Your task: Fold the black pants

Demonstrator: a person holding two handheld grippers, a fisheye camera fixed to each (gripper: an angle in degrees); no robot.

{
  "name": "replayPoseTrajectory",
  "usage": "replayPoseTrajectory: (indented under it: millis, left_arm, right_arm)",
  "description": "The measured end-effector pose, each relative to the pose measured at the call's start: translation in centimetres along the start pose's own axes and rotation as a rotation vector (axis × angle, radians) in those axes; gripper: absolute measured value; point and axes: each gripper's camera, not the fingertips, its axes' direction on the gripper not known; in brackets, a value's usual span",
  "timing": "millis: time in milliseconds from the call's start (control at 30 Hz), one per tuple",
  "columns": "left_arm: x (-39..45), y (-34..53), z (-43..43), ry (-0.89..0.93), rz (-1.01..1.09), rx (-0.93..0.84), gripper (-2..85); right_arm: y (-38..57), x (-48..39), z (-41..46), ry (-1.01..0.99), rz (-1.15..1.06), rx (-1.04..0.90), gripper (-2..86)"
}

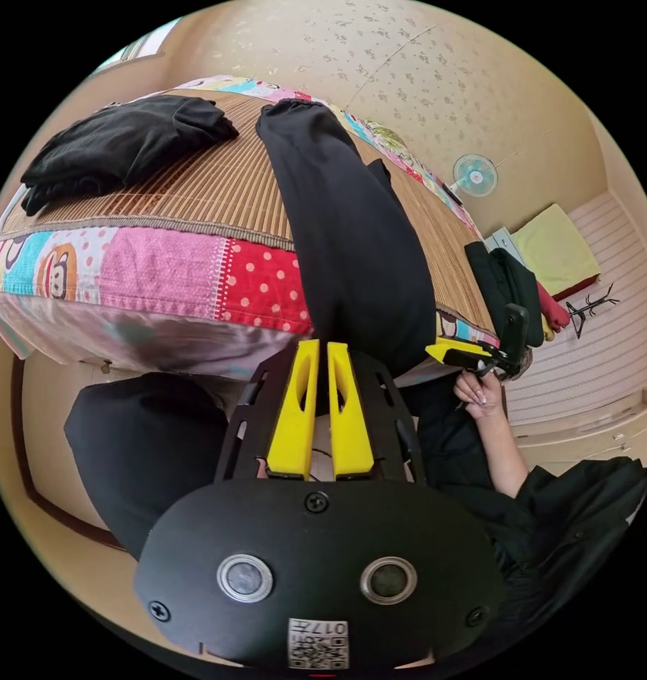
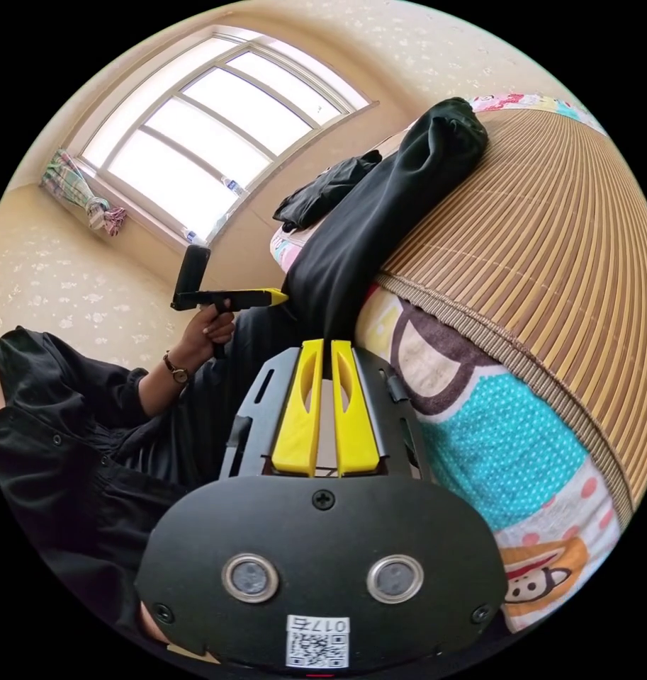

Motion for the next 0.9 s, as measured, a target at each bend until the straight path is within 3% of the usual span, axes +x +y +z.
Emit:
replayPoseTrajectory:
  millis: [200, 300, 533, 667, 800, 900]
  left_arm:
    - [-0.1, -1.7, -3.5, 0.046, 0.095, -0.028, 1.9]
    - [-2.5, -2.0, -3.4, 0.084, 0.025, -0.037, 1.7]
    - [-3.0, -2.4, -1.1, 0.049, -0.034, -0.047, 2.5]
    - [-3.7, -2.5, -2.2, 0.104, -0.042, -0.024, 3.0]
    - [-5.2, -2.1, -4.8, 0.149, -0.091, 0.094, 4.8]
    - [-5.8, -2.4, -6.4, 0.252, -0.068, 0.191, 7.2]
  right_arm:
    - [0.5, 0.5, -1.4, -0.132, -0.033, 0.064, 1.7]
    - [0.6, 1.2, -1.6, -0.209, -0.014, 0.086, 1.4]
    - [-0.4, 0.5, 0.6, -0.013, 0.005, -0.05, 1.4]
    - [-0.5, 0.7, -0.2, -0.049, -0.009, -0.033, 1.9]
    - [-0.8, 0.9, -0.1, -0.084, -0.02, -0.019, 3.2]
    - [-0.7, 1.5, -1.3, -0.184, -0.002, 0.096, 6.3]
